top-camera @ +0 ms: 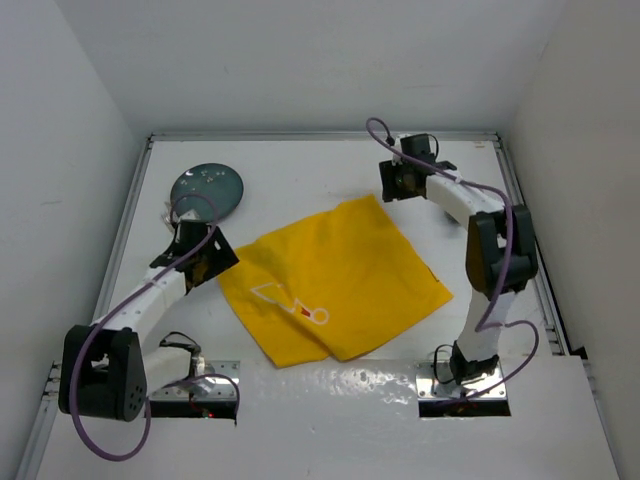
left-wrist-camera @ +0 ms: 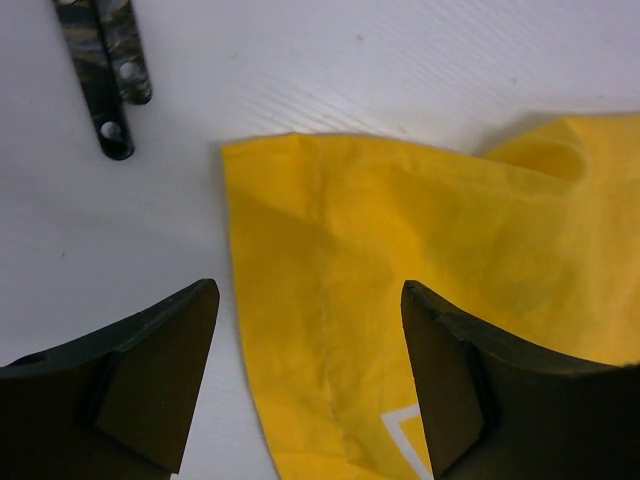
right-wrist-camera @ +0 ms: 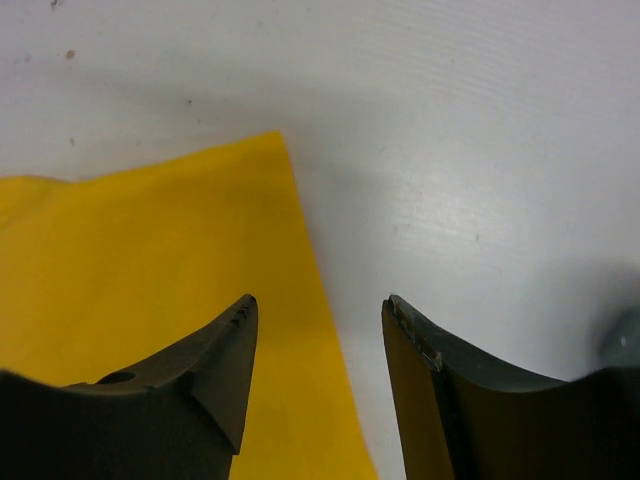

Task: Set the dinner table for one person

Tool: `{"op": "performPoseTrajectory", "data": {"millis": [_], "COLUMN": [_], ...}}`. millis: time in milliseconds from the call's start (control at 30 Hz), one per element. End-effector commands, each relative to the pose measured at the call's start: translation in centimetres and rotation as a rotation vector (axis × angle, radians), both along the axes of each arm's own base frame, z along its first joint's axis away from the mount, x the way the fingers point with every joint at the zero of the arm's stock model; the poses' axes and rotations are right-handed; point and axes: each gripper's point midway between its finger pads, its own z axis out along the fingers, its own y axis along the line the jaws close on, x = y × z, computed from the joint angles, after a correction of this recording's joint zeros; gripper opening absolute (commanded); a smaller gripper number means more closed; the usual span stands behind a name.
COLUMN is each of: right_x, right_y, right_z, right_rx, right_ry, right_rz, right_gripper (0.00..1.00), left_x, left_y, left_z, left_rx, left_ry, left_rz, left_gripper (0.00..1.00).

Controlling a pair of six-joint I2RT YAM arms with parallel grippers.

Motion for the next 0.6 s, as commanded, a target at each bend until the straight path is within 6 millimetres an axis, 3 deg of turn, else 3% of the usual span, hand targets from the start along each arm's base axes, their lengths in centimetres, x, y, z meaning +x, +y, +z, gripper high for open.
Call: {"op": "performPoseTrajectory", "data": {"millis": [0, 33, 67, 100, 133, 233, 567], "right_x": [2.7, 3.7, 4.0, 4.1, 5.1, 5.9, 5.9], "right_y": [2.4, 2.7, 3.0, 3.3, 3.5, 4.1, 3.9], "right_z": [-0.4, -0.1, -0.7, -2.5, -2.2, -4.2, -7.6], "right_rx": [0.051, 0.054, 0.052, 0.06, 0.063, 0.069, 0.049], "right_ry": [-0.016, -0.033, -0.026, 0.009, -0.003, 0.036, 0.093], "right_rz": [0.139, 0.148, 0.165, 0.18, 0.184, 0.211, 0.205], "right_gripper": [0.54, 0.54, 0.55, 0.56, 0.57, 0.59, 0.61], "left_x": [0.7, 0.6, 0.6, 0.7, 0.9, 1.0, 1.5], "left_y": [1.0, 1.1, 1.2, 1.3, 1.5, 1.8, 2.3], "left_z": [-0.4, -0.8, -1.1, -1.3, -1.3, -2.3, -3.8], "left_rx": [-0.014, -0.015, -0.012, -0.012, -0.012, -0.008, 0.012], "left_ry": [-0.038, -0.033, -0.031, -0.035, -0.035, -0.008, 0.029], "left_rz": [0.102, 0.114, 0.121, 0.133, 0.144, 0.165, 0.174], "left_gripper": [0.71, 0.71, 0.71, 0.71, 0.71, 0.7, 0.69]}}
